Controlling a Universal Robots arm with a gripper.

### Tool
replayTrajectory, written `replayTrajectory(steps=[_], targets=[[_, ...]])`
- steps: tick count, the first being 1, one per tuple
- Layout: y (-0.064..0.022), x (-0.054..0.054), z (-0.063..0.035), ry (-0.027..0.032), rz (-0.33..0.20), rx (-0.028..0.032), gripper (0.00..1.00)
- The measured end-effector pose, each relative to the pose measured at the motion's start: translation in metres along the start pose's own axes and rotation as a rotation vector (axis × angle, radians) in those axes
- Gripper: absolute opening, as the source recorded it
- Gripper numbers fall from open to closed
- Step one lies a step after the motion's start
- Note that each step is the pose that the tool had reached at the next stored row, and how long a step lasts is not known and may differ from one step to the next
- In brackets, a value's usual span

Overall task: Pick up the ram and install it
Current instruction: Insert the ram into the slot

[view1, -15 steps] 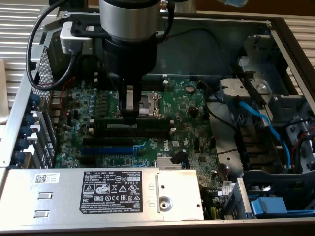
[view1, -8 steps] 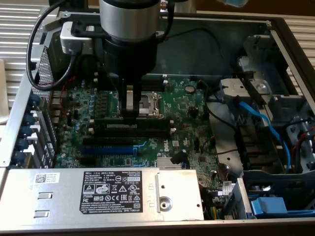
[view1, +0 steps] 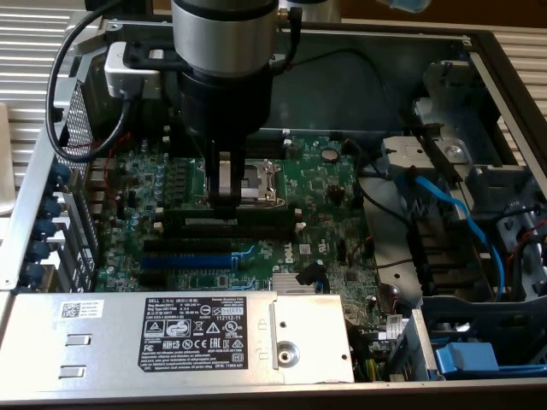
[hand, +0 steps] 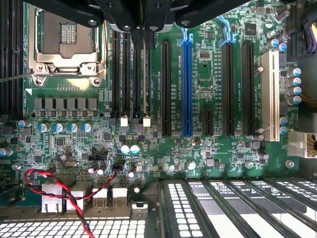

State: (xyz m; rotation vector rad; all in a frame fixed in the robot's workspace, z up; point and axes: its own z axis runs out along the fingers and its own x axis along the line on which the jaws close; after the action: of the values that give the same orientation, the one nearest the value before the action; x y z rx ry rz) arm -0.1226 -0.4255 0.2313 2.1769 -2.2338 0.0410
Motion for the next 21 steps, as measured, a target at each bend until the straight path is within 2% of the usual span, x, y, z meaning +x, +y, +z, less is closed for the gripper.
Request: replayTrajectory(steps=[21], targets=[[0.0,-0.0001,0.0031,0.0,0.0,0.0,0.12]])
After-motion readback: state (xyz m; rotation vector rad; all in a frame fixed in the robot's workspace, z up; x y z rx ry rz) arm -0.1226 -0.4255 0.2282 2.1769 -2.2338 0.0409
